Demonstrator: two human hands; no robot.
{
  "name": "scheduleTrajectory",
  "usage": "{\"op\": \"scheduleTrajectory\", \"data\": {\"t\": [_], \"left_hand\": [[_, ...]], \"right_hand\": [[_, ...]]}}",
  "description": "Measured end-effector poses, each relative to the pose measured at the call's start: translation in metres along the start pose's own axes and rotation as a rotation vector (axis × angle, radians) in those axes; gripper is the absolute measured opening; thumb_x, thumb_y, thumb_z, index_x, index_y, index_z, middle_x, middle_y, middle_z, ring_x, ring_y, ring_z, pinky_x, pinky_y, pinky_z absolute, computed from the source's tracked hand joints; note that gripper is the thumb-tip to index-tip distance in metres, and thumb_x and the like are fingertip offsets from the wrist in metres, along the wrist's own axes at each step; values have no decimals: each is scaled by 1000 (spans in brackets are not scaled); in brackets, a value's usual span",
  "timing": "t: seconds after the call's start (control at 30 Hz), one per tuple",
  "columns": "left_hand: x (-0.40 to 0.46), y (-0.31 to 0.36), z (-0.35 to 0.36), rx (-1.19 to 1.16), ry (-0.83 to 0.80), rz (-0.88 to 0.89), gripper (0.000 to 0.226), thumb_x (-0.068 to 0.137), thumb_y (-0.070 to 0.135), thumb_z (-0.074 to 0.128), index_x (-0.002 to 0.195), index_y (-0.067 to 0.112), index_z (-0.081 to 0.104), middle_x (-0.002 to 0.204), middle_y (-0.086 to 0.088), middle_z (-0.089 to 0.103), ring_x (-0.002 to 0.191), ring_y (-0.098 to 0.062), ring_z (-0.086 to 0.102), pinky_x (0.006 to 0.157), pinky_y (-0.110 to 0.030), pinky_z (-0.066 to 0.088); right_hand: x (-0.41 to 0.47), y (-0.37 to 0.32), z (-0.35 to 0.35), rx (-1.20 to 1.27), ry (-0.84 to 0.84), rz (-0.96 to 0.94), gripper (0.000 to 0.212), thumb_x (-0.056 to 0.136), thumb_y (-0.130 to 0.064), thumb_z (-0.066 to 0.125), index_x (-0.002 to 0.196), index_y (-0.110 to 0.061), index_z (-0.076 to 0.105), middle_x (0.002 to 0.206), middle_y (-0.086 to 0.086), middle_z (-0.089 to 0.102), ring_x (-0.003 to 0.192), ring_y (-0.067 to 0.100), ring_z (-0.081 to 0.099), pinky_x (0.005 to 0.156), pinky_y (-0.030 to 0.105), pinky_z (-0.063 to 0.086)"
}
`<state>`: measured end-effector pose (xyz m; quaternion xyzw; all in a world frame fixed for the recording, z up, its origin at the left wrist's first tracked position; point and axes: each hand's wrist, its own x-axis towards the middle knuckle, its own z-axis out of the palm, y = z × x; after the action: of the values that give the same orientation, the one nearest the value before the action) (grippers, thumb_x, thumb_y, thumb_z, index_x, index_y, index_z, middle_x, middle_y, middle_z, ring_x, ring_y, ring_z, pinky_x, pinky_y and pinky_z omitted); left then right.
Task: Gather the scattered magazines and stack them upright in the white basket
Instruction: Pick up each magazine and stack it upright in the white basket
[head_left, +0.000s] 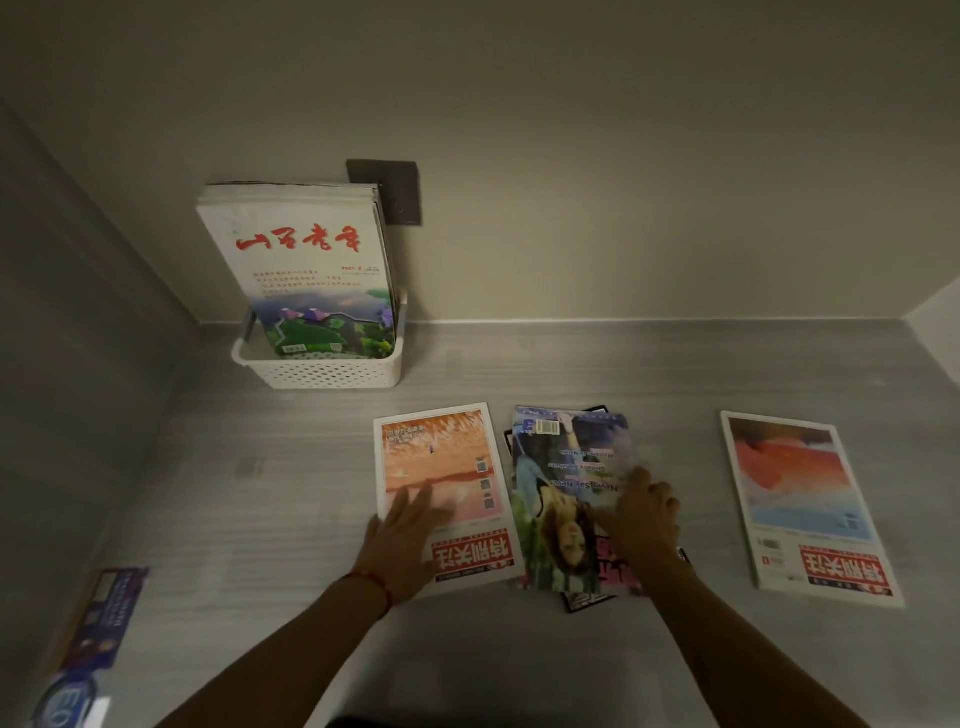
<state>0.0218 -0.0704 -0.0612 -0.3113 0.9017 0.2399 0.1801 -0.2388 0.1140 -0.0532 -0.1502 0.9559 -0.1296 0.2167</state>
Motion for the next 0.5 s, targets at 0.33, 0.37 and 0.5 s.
{"op": "scheduleTrajectory", "data": {"t": [0.33,0.37,0.5], "left_hand": [[-3,6,-44,-244,-37,75,68,89,10,60,137,51,34,160,4,28,148,-24,28,118,-40,34],[-4,15,-58,-279,32,91,64,90,8,59,136,49,38,157,4,34,145,-22,33,117,-38,35],[0,58,-117,-277,460,183,53,94,26,58,144,27,42,154,-7,40,143,-25,36,115,-35,32]], "right_hand": [[-16,-5,-74,362,-30,-399,9,100,-8,46,102,-17,49,76,-3,59,61,16,59,46,14,43],[-16,-13,-90,354,15,-469,13,101,-10,44,104,-20,50,72,-2,61,54,14,58,43,15,43],[-14,-60,-145,48,157,-784,23,101,-17,44,117,-26,59,77,3,62,64,19,56,54,23,41]]}}
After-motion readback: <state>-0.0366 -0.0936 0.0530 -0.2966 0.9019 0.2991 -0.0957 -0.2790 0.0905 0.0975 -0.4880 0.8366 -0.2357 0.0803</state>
